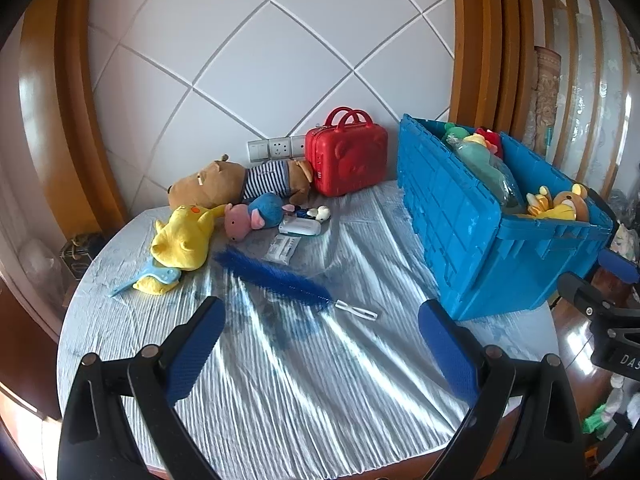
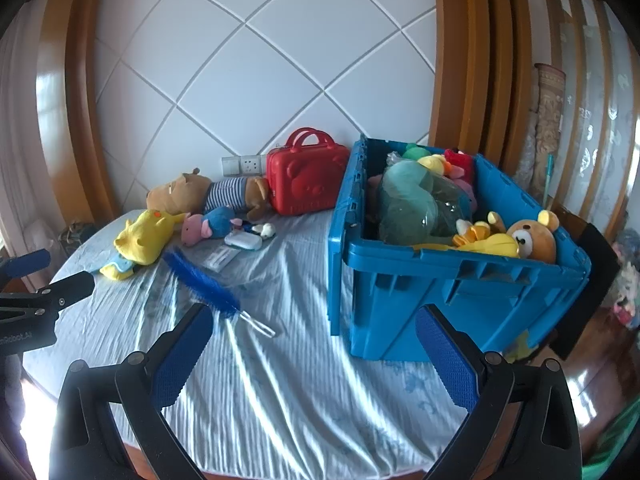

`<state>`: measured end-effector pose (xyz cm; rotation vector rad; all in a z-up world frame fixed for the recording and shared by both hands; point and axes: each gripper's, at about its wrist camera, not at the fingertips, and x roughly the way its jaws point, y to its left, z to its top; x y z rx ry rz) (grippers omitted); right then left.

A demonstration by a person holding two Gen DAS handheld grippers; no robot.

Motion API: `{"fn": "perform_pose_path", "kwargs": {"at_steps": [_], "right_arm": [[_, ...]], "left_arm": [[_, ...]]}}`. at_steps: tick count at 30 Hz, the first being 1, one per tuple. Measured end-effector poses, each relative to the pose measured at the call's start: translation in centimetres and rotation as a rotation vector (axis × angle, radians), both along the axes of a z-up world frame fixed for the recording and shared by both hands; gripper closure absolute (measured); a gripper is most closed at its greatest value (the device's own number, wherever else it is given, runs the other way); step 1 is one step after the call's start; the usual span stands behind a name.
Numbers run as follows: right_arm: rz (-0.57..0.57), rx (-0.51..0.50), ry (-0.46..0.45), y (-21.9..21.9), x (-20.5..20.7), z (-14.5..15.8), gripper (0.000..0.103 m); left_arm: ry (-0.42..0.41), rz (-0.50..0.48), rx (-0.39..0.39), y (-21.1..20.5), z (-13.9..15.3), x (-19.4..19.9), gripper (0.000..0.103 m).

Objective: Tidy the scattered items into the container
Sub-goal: 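Move both tools toward the yellow Pikachu plush on the bed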

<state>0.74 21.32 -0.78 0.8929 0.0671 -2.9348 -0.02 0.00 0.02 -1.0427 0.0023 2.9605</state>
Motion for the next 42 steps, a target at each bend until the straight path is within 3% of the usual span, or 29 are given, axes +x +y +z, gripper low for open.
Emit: {"fn": "perform_pose_path", "kwargs": {"at_steps": [7, 42], "right_arm": [[0.002, -0.004, -0.005, 0.0, 0.0, -0.1, 0.0], [0.005, 0.017, -0.023, -1.3, -0.3, -1.0, 0.0]], "left_arm": [[0.031, -0.008, -0.013, 0.3, 0.3, 0.3, 0.004], [-0.018, -0.013, 0.033, -1.3, -0.9, -0.7, 0.004]]}}
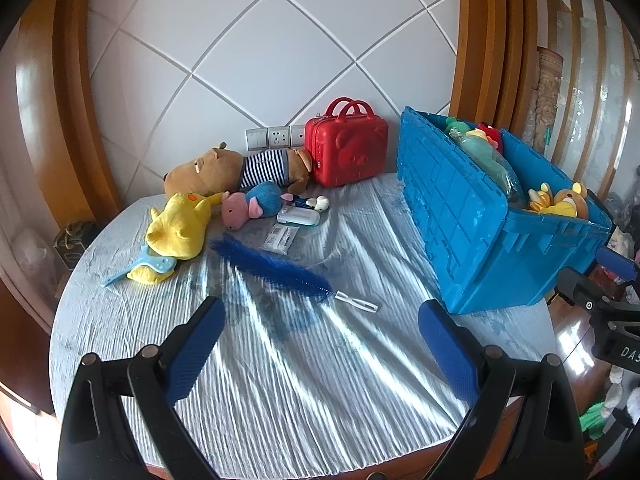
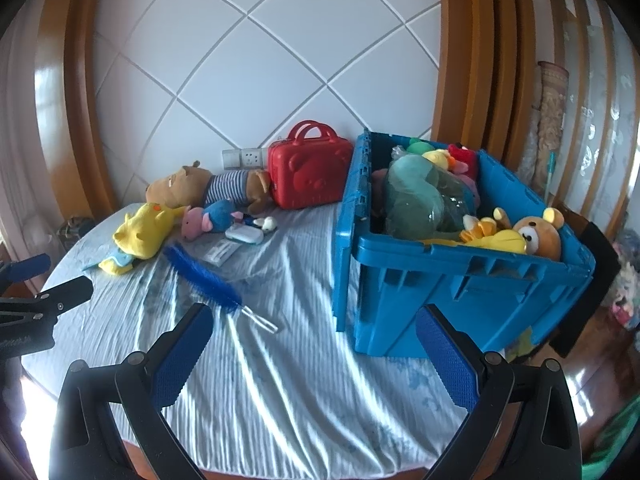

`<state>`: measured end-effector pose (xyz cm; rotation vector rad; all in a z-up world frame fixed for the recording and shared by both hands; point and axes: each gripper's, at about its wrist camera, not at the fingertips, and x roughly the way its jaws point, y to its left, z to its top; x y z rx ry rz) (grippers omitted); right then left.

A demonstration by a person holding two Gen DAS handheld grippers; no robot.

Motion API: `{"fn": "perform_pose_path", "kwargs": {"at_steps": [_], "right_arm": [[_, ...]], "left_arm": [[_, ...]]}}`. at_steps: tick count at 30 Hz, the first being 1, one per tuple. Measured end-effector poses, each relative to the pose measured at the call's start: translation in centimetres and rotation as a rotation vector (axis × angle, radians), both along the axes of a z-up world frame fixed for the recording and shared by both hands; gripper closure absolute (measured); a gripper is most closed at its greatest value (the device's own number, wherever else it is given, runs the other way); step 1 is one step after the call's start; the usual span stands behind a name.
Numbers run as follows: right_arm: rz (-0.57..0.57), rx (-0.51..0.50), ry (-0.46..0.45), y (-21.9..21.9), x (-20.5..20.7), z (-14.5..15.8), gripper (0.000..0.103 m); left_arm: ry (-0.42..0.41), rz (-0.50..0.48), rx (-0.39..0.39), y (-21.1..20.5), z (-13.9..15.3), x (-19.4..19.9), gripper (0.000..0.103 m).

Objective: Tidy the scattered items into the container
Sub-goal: 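Move both tools toward the yellow Pikachu plush on the bed, then lower both tools onto the Pikachu plush and close both grippers on it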

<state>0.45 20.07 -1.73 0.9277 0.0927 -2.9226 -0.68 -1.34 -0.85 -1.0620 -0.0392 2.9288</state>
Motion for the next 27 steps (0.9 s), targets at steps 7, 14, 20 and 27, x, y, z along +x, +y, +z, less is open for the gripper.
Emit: {"fn": "perform_pose_path", "kwargs": {"at_steps": [7, 14, 20, 27], "right_arm": [[0.005, 0.011, -0.011, -1.3, -0.3, -0.2, 0.0], [0.019, 0.019, -0.024, -3.5, -0.9, -0.5, 0.0], [0.03, 0.016, -0.038, -5.9, -1.7, -0.9, 0.0], [0.042, -0.012, -0.067, -9.2, -3.3, -2.1, 0.0]], "left_arm": [[-0.02, -0.034, 0.084, -2.0, -0.7, -0.1, 0.004], [-0.024, 0.016, 0.049, -4.0, -1.2, -0.1, 0.004], [-0.05, 0.071, 0.035, -7.7, -2.3, -0.9, 0.004], [-0.081, 0.096, 0.019, -12.5, -4.0, -1.9, 0.004]]}}
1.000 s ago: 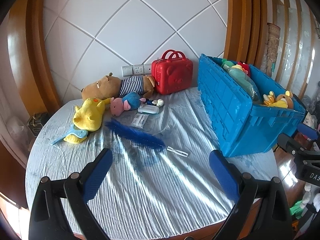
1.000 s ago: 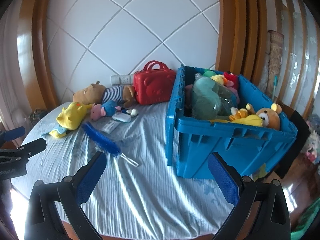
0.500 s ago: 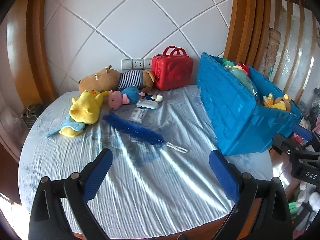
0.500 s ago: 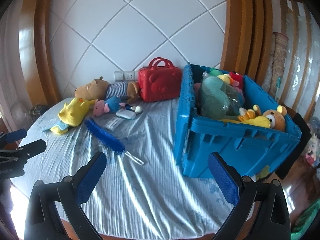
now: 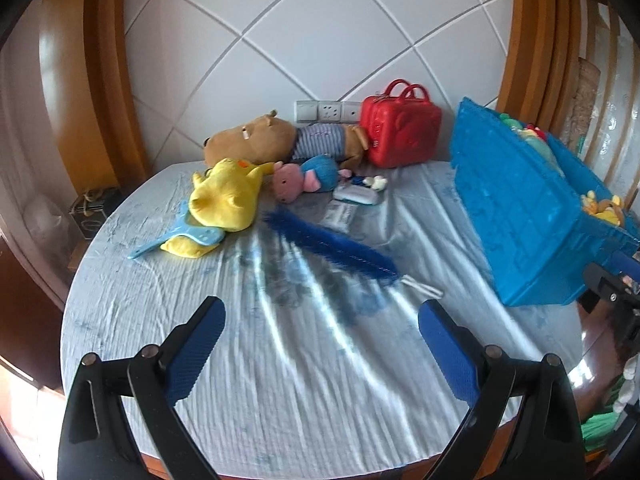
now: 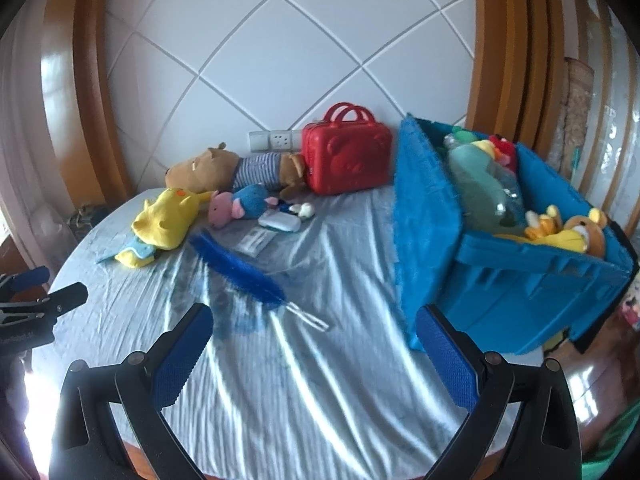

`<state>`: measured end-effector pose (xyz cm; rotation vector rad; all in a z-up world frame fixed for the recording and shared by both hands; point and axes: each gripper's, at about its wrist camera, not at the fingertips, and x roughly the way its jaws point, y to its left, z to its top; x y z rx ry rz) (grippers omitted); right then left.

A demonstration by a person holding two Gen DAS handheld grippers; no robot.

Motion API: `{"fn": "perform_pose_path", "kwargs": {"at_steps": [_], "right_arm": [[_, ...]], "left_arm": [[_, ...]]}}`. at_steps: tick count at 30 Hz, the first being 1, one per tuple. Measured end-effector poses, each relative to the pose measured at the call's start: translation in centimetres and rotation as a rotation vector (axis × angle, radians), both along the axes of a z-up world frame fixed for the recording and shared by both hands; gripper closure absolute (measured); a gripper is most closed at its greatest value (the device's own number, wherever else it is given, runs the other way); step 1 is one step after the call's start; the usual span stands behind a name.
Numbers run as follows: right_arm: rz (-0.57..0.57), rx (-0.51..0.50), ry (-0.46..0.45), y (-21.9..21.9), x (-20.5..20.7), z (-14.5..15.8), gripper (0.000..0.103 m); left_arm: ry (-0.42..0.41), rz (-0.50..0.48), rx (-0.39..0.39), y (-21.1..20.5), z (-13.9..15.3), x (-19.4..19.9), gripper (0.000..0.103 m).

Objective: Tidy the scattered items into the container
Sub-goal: 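Lower both tools onto the Pikachu plush and close both grippers on it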

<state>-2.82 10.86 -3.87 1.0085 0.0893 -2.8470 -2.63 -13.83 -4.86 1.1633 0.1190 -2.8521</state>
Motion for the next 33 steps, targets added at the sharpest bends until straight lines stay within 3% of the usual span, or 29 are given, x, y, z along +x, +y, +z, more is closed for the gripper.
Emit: {"fn": "perform_pose_path", "kwargs": {"at_steps": [11, 25, 28, 33], "right_arm": [[0.084, 0.001, -0.063, -4.7, -5.4, -3.0, 0.001], [0.341, -0.08, -0.186, -12.6, -19.8, -7.8, 0.001], [0.373, -0.122, -0.226, -14.9, -22.2, -8.6, 0.0], [0.358, -0.083, -0.223, -19.5, -24.8, -9.0, 0.0]], "left_arm": [[-0.07, 0.123, -0.006, -6.2, -3.3, -3.5, 0.004], [-0.144, 0.415, -0.045, -14.9, -4.9, -9.7, 0.004], [-0.162, 0.44, -0.047, -17.1, -5.5, -10.8, 0.004], [-0.183, 0.4, -0.035, -21.1, -7.1, -14.6, 0.004]]}}
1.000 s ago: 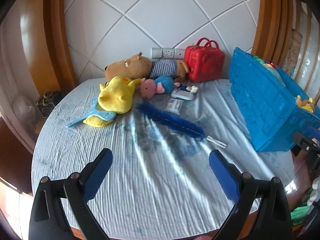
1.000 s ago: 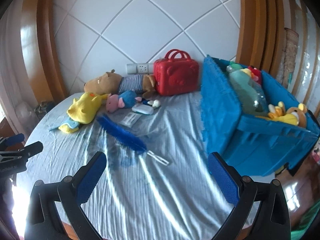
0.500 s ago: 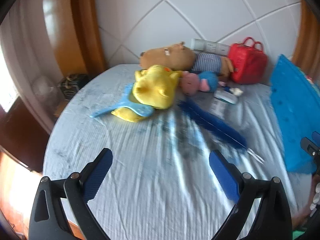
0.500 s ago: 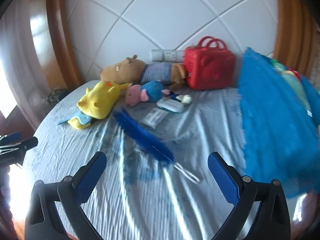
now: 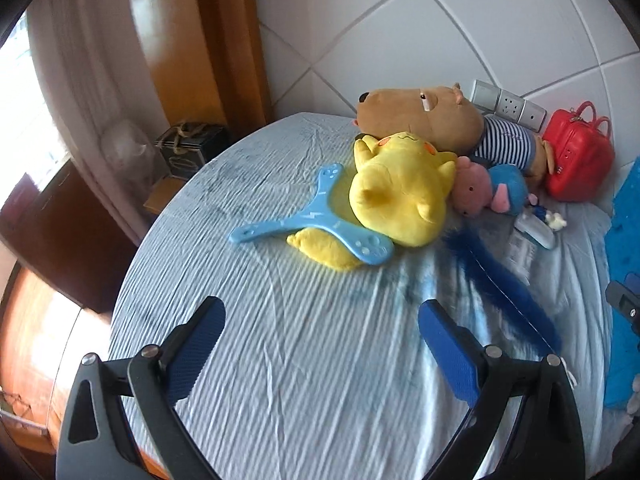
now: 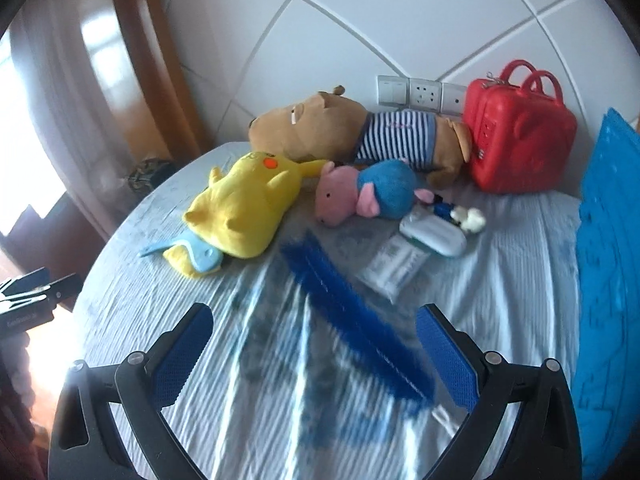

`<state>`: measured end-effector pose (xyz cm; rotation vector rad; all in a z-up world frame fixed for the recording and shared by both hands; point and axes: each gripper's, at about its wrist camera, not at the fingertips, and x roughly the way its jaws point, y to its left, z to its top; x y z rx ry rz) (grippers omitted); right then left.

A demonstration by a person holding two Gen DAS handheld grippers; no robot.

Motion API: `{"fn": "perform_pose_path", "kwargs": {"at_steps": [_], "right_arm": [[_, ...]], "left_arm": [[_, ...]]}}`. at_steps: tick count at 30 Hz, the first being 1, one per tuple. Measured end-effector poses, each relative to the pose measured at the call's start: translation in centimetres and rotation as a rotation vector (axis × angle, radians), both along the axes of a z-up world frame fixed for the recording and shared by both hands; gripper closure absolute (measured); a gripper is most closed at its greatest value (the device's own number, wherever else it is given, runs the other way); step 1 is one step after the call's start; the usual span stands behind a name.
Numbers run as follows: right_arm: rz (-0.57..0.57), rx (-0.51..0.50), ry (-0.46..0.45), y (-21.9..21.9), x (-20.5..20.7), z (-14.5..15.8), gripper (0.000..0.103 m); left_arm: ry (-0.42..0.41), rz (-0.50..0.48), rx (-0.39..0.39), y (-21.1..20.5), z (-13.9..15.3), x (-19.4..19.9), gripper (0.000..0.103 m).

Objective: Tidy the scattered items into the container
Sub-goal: 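Lower both tools onto the Pikachu plush and close both grippers on it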

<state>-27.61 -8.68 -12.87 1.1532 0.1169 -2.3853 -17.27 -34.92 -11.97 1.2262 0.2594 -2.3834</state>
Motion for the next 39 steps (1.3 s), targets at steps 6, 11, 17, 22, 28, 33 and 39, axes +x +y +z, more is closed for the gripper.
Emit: {"fn": "perform_pose_path", "kwargs": {"at_steps": [6, 11, 17, 22, 28, 33, 39], "right_arm": [[-0.068, 0.002, -0.025, -5.3, -4.1, -1.3, 0.0], [-0.083, -0.015, -0.065, -9.6, -8.2, -3.0, 0.0], [-0.077, -0.049, -0.127, -13.6, -13.5, -6.2, 0.0], [-0.065, -0.098, -0.215, -15.8, -16.7, -10.0, 0.0], [-0.036, -0.185, -0.336, -17.4, -19.2, -14.7, 0.0], [-0.011, -0.229, -0.371, -17.4, -19.6, -16.4, 0.0], [-0.043, -0.23, -0.393, -16.1, -19.2, -17.2, 0.0]], "left_arm": [[-0.031, -0.103, 0.028, -4.3, -2.8, -7.0, 0.004], [-0.049, -0.154, 0.066, -6.7, -5.2, -12.1, 0.004], [-0.063, -0.193, 0.102, -8.3, -8.4, -17.5, 0.004], [-0.073, -0.237, 0.128, -8.9, -11.4, -20.4, 0.003], [-0.004, -0.32, 0.213, -8.9, -12.4, -21.3, 0.0], [-0.007, -0.342, 0.192, -8.5, -13.2, -21.7, 0.0], [0.006, -0.391, 0.151, -7.4, -13.7, -22.1, 0.0]]}}
